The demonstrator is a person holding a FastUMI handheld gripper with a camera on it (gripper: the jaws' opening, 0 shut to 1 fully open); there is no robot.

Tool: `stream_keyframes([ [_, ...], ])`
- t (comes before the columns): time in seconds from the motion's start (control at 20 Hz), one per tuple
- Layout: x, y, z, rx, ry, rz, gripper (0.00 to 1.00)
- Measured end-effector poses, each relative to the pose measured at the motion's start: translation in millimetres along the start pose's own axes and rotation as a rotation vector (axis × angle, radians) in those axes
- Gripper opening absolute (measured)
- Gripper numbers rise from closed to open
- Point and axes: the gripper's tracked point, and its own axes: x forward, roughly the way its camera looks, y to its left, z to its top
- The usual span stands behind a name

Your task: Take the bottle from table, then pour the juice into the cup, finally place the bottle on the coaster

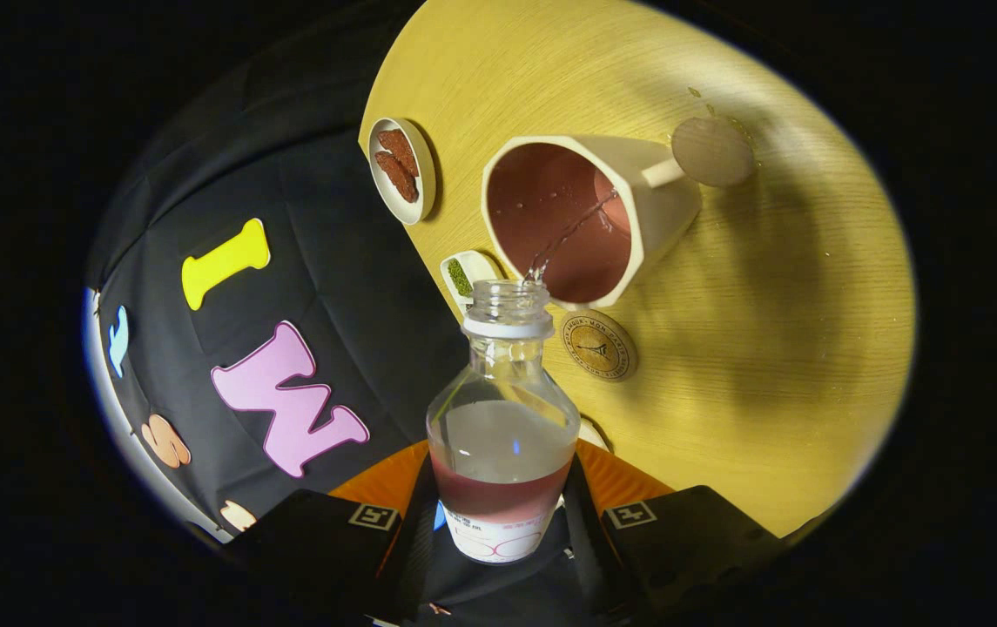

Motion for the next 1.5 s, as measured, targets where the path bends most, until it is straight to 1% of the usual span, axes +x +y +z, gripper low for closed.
stream_keyframes([
  [0.2,-3,3,1,0.052,0.018,-0.010,0.71],
  [0.55,-2,7,-11,0.144,0.076,-0.051,0.71],
  [0.8,-9,17,-6,0.201,0.075,-0.046,0.71],
  [1.25,-17,32,-5,0.327,0.119,-0.067,0.71],
  [1.5,-19,40,-1,0.387,0.113,-0.058,0.71],
])
